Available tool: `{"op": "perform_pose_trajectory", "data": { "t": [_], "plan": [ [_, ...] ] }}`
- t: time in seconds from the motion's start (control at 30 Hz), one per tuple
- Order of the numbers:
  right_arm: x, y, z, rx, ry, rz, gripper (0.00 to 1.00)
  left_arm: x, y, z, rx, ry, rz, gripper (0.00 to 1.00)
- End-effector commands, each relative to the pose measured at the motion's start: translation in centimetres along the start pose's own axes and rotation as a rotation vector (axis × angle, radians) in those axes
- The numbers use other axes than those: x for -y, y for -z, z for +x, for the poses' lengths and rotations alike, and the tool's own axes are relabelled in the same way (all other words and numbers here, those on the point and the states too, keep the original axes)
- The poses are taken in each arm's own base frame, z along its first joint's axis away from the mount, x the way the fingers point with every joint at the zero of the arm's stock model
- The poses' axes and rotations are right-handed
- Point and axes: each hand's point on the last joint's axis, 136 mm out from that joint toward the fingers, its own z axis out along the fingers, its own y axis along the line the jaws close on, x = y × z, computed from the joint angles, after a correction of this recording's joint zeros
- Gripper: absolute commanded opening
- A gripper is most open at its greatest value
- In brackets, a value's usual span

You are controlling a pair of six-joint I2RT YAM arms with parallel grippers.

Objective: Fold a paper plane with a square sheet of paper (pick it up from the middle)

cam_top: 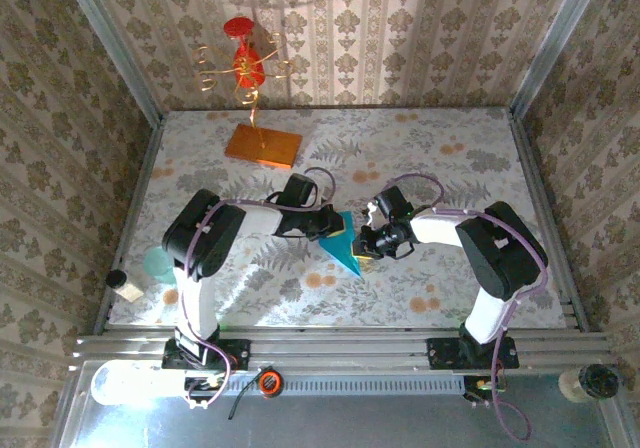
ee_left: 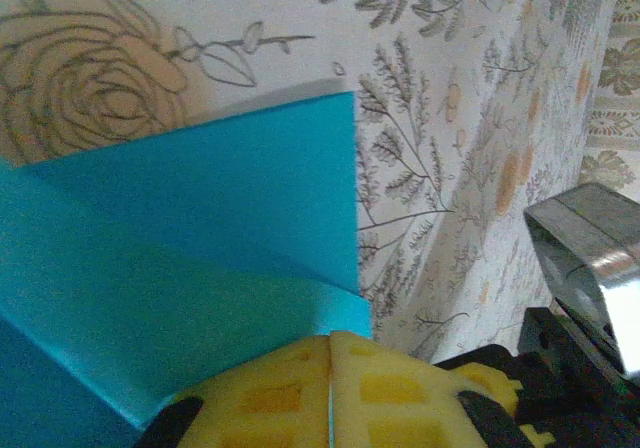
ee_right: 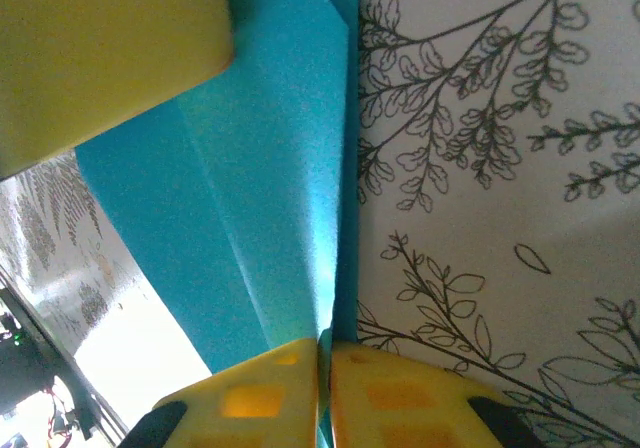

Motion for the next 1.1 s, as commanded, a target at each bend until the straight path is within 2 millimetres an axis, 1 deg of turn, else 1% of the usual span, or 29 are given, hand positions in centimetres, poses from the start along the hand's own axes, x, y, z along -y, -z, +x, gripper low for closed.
{"op": "perform_pose_trajectory", "data": {
  "t": [0.0,0.1,0.2,0.3,0.43,0.67,0.87,1.07],
  "plan": [
    [3.2,-1.1,1.9,-0.069,-0.059,0.107,0.15,3.4,1.4,-0.5,0.025,-0.079,0.034,0.12],
    [3.2,-1.2,1.9,-0.069,-0.056,0.106,0.15,3.6,1.6,-0.2,0.04,-0.084,0.013,0.12],
    [3.3,-1.3,2.0,-0.075,-0.056,0.108,0.15,3.5,1.3,0.7,0.021,-0.083,-0.001,0.12],
    [3.4,-1.3,2.1,-0.079,-0.059,0.11,0.15,2.6,1.0,1.5,0.005,-0.071,-0.023,0.11],
    [3.5,-1.4,2.2,-0.082,-0.06,0.111,0.15,1.7,0.7,2.0,-0.004,-0.055,-0.042,0.1],
    [3.6,-1.4,2.2,-0.081,-0.059,0.115,0.15,0.6,0.4,2.4,-0.017,-0.035,-0.067,0.09],
    [3.6,-1.4,2.3,-0.087,-0.056,0.117,0.15,-0.7,-0.3,2.9,-0.042,-0.004,-0.105,0.09],
    [3.6,-1.4,2.3,-0.089,-0.057,0.119,0.15,-2.1,-0.4,3.2,-0.051,0.023,-0.165,0.07]
  ]
}}
